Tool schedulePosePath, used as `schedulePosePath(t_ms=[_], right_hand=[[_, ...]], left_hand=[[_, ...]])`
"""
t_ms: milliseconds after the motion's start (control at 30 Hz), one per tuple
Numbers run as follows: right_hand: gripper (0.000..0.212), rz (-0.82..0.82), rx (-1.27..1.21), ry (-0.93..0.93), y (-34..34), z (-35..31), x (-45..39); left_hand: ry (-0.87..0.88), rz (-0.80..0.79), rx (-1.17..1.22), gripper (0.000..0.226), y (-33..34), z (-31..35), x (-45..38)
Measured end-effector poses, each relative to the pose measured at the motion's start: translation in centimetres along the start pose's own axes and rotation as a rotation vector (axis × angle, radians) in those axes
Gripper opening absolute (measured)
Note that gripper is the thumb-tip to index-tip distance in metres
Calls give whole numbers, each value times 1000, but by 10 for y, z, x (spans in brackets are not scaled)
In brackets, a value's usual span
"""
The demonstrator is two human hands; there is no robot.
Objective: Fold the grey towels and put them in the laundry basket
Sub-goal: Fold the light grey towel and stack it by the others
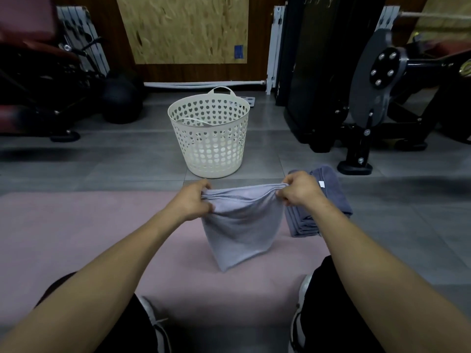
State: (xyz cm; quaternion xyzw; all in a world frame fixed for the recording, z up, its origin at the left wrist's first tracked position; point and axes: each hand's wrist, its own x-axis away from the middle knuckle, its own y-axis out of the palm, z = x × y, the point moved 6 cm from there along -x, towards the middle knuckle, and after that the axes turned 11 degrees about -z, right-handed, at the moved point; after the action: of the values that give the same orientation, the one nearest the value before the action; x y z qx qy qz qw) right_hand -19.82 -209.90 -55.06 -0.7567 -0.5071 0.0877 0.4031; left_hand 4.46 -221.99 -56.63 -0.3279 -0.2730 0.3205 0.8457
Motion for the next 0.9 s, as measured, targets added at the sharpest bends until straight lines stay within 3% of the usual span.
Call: schedulePosePath(t_ms=[133,300,400,533,733,900], right_hand=[[14,-24,178,-116,-4,-10,12],[10,-15,-148,-277,-11,-18,19],[18,-63,38,-284,1,-21,11],[13,-121,286,-288,20,-19,-22],[22,-114,320,-435,18,-31,-40],[17,-48,335,-556,14,-40,-39]], left_hand=[[3,-75,-118,7,-5,14,11],[-37,5,76,20,-45,10,17],[-60,-100,-29,27,-40,-2,5],[-143,-196,-153,24,-21,-27,-29],[-64,3,-196,30,-38,-29,-47],[-14,71,-134,23,-48,-37,-52]])
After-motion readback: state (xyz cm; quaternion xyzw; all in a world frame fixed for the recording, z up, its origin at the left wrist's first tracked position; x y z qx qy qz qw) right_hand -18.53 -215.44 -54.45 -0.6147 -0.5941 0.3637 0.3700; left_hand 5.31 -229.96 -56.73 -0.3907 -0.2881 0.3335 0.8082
